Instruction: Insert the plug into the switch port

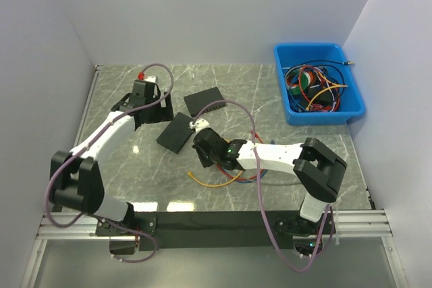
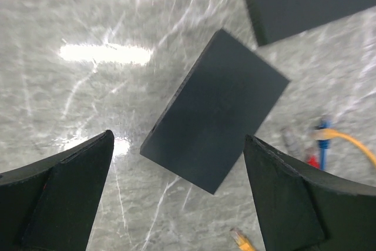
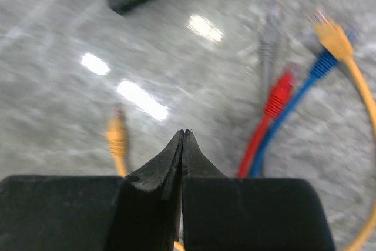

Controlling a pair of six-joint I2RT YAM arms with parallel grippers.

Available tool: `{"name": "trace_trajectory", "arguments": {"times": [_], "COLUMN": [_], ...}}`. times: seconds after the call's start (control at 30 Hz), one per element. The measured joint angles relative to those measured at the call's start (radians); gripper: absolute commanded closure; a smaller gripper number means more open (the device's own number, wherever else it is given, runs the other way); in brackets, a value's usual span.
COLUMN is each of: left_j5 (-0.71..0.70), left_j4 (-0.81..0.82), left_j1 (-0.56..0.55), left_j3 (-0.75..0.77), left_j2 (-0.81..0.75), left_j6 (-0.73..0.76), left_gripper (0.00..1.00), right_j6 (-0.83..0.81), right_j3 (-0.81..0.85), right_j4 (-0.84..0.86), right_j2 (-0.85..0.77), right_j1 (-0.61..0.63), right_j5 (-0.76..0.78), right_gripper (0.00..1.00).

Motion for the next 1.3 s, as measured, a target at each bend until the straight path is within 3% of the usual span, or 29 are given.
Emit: {"name": "trace_trajectory", "arguments": {"times": [0.23,0.27,0.3,0.43,0.67,1.3], "left_j5": [0.011,0.011,0.011,0.011,0.011,0.012], "left_j4": [-0.015,-0.019,-0.022,-0.019,-0.02,-0.031], "left_j1": [0.011,0.014,0.018,0.026,0.026,0.026], "left_j3": [0.0,0.0,0.0,0.001,0.002,0.01], "left_j2": [0.143,0.15,0.153,0.151,0.151,0.167], "left_j6": [0.001,0.001,0.001,0.0,0.0,0.0], "left_gripper": [0.03,0.03,0.03,0.03,0.05,0.05], "right_j6": [-0.018,-0.021,-0.022,-0.026,-0.031,-0.056], "right_j3": [-0.008,-0.007,-0.005,0.015,0.106,0.277], "right_j4": [-0.037,-0.046,-0.055,-0.084,-0.101,-0.137], "right_j2": [0.0,0.0,0.0,0.006,0.1,0.298], "right_j1": [-0.01,-0.014,-0.018,-0.067,-0.153,-0.151], "right_j5": [0.061,0.074,0.08,0.081,0.067,0.03], "right_gripper": [1.0,0.96,0.79,0.63,0.62,0.59]}}
